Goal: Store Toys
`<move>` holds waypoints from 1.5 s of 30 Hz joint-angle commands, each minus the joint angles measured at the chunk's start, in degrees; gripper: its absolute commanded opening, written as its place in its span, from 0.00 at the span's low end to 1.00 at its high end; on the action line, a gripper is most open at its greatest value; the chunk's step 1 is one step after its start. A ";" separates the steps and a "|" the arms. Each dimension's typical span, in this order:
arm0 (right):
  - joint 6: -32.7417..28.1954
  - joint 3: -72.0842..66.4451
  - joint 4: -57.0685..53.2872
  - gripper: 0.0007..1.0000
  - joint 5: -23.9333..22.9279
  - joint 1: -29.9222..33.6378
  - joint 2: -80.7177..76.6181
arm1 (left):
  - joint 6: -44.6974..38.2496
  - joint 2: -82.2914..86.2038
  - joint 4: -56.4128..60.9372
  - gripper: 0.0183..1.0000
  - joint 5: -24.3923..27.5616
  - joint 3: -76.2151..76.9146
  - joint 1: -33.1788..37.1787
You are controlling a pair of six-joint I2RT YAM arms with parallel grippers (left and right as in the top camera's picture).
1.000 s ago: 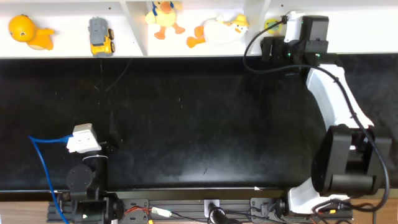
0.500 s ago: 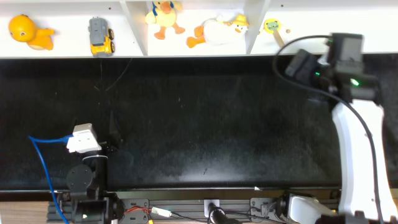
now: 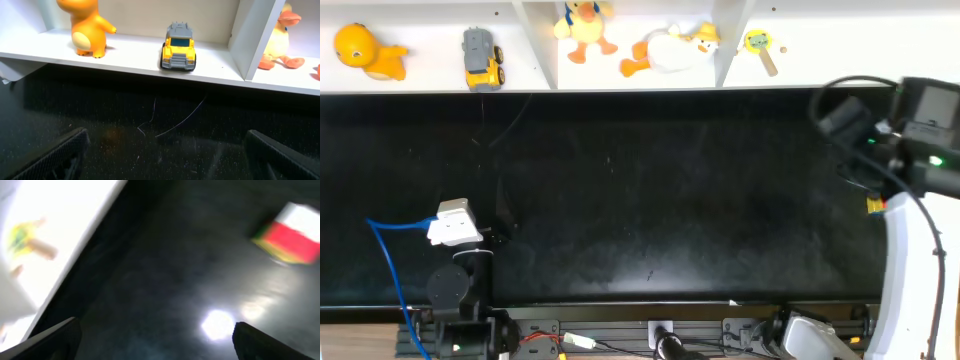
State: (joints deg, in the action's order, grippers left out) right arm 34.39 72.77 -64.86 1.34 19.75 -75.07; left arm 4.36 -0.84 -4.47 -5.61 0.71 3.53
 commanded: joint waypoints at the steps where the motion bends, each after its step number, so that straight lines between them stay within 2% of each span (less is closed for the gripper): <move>1: 4.55 0.13 -2.49 1.00 -3.08 9.14 -2.67 | 0.20 0.68 0.09 1.00 0.35 -0.24 0.59; 6: 1.36 0.13 -3.08 1.00 -5.95 17.94 -5.88 | 0.20 0.68 0.09 1.00 0.37 -0.24 0.59; 13: -1.20 0.11 -2.32 1.00 -8.70 23.04 -13.27 | 0.20 0.68 0.09 1.00 0.37 -0.24 0.59; 17: -1.60 0.11 -0.90 1.00 -10.67 22.97 -17.64 | 0.20 0.68 0.09 1.00 0.37 -0.24 0.59; 30: -1.57 -0.63 5.18 1.00 -11.74 22.12 -22.16 | 0.22 0.68 0.09 1.00 0.35 -0.24 0.59; 37: 1.49 -3.39 8.17 1.00 -12.02 18.75 -22.16 | 0.20 0.68 0.07 1.00 0.37 -0.24 0.59; 45: 3.13 -4.24 9.46 1.00 -15.45 16.74 -22.16 | 0.20 0.68 0.09 1.00 0.35 -0.24 0.59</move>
State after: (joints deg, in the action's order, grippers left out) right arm 36.40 68.77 -55.99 -11.90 36.42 -96.99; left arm 4.36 -0.84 -4.47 -5.61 0.71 3.53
